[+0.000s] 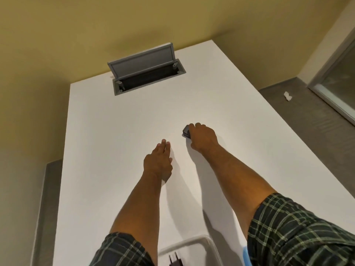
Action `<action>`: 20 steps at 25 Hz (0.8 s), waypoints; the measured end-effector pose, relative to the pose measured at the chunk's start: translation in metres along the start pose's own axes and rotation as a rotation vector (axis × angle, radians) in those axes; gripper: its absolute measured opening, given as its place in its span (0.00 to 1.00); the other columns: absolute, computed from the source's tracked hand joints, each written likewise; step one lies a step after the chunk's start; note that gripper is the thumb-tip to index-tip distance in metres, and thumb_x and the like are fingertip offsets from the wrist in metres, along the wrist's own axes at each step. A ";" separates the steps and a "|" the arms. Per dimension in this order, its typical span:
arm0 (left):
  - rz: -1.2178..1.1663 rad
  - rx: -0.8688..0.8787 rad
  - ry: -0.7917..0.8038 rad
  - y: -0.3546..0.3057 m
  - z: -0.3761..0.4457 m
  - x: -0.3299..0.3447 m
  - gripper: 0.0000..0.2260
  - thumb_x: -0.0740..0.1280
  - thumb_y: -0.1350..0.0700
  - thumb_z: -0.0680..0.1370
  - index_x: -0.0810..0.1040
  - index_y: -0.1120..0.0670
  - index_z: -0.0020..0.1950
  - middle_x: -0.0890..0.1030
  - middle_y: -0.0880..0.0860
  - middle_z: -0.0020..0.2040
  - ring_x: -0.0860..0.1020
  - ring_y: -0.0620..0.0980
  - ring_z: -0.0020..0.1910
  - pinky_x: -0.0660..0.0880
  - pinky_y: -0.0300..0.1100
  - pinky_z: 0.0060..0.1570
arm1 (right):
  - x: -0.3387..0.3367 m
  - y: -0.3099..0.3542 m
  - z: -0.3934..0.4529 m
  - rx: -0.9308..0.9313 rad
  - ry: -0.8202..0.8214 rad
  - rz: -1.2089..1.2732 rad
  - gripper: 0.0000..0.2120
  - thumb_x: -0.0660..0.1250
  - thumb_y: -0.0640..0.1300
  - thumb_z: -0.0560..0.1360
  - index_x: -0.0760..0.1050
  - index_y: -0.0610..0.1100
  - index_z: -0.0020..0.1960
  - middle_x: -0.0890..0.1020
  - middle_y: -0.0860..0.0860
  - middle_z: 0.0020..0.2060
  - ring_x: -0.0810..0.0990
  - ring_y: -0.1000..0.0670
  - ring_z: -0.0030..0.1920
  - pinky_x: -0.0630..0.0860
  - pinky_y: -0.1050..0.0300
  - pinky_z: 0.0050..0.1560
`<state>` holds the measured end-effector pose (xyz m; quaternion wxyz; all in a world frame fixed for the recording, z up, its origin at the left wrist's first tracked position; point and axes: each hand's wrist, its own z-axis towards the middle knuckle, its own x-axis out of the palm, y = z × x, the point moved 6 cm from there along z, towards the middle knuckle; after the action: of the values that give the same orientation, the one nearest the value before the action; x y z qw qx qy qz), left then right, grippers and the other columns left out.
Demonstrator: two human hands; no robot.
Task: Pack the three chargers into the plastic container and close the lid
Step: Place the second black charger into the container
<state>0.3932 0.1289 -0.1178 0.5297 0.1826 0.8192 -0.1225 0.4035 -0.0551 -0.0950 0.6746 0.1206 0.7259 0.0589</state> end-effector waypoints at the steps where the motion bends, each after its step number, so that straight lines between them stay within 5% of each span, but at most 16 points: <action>1: 0.016 0.000 0.033 -0.002 -0.016 0.002 0.31 0.54 0.50 0.85 0.44 0.55 0.85 0.46 0.51 0.85 0.53 0.51 0.84 0.68 0.52 0.72 | -0.001 -0.003 -0.015 0.008 0.027 -0.006 0.20 0.67 0.36 0.70 0.71 0.43 0.61 0.78 0.44 0.52 0.79 0.41 0.50 0.64 0.52 0.39; 7: -0.007 0.120 0.004 -0.010 -0.113 0.000 0.34 0.59 0.50 0.84 0.46 0.55 0.85 0.55 0.50 0.85 0.59 0.51 0.82 0.69 0.49 0.71 | -0.013 -0.014 -0.093 0.028 0.140 -0.068 0.31 0.66 0.38 0.72 0.61 0.43 0.73 0.74 0.45 0.60 0.76 0.41 0.57 0.73 0.49 0.45; 13: -0.094 0.182 -0.098 -0.013 -0.208 -0.004 0.38 0.56 0.36 0.82 0.47 0.53 0.85 0.54 0.50 0.85 0.58 0.52 0.83 0.67 0.52 0.73 | -0.041 0.009 -0.167 -0.028 -0.080 0.170 0.21 0.68 0.40 0.73 0.70 0.47 0.65 0.75 0.49 0.56 0.76 0.43 0.50 0.76 0.49 0.41; 20: -0.125 0.314 -0.061 -0.032 -0.304 0.035 0.62 0.49 0.14 0.63 0.42 0.52 0.85 0.49 0.51 0.85 0.52 0.51 0.84 0.59 0.51 0.78 | -0.079 0.066 -0.251 -0.559 -0.129 -0.011 0.19 0.69 0.47 0.68 0.74 0.46 0.58 0.79 0.50 0.46 0.78 0.45 0.37 0.70 0.55 0.37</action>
<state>0.1158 0.2258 -0.0249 0.5105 0.2079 0.7834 -0.2872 0.1653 0.0081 0.0188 0.7270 -0.0704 0.6376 0.2450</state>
